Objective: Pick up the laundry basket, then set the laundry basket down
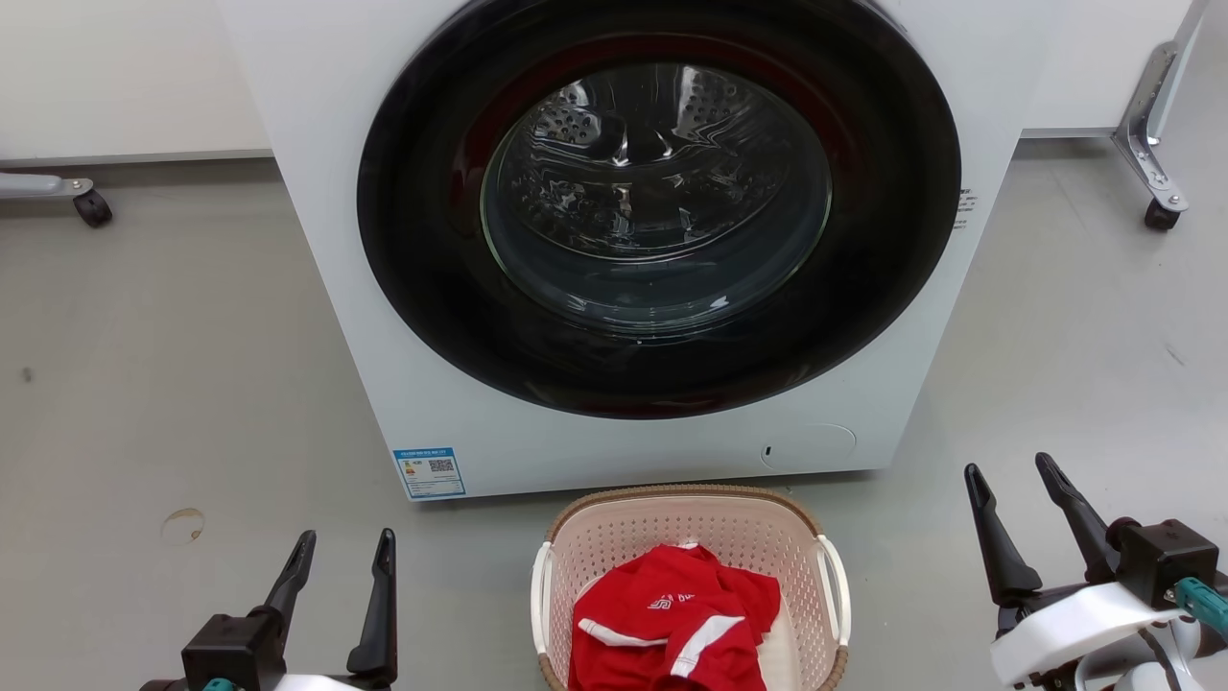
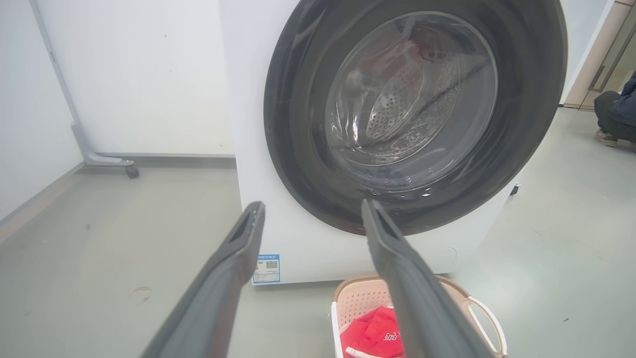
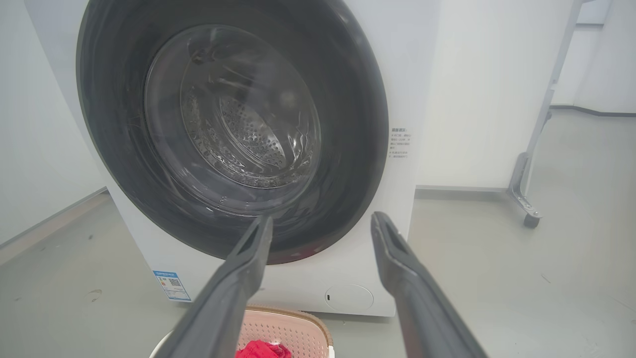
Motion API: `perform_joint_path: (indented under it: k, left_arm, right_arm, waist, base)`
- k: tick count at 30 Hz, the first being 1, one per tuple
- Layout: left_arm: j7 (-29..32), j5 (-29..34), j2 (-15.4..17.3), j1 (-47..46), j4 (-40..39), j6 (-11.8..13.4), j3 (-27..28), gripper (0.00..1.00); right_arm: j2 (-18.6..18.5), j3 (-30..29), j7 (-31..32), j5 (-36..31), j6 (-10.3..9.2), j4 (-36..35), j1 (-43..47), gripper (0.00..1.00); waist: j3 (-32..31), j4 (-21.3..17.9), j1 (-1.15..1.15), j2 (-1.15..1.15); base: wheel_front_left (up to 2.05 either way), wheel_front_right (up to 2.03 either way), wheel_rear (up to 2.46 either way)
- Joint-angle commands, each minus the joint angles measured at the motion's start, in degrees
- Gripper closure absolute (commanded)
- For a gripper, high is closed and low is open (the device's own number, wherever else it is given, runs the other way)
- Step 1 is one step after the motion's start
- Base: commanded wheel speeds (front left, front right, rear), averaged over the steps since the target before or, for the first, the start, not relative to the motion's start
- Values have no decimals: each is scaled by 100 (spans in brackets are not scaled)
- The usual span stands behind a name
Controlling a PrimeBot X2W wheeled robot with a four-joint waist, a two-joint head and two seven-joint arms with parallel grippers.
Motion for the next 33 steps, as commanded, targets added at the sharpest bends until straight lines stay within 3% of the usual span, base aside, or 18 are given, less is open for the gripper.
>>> perform_joint_path:
  k: [1,23,33]
  left_arm:
    - [-68,46,124,-114,-167,52,198,0]
    - [191,-117,207,-96,-181,51,144,0]
    - [140,-213,117,-449,-89,-69,135,0]
  right_arm:
    - [-137,97,-79,-62,26,-139,-197,0]
    - [-137,-62,-79,-65,26,177,-218,0]
    - [-137,-225,-79,-52,26,531,-395,0]
  waist:
    - [0,0,0,0]
    - [164,-97,0,0]
    - [1006,-120,0,0]
  base:
    - [0,0,0]
    - [0,0,0]
    - [0,0,0]
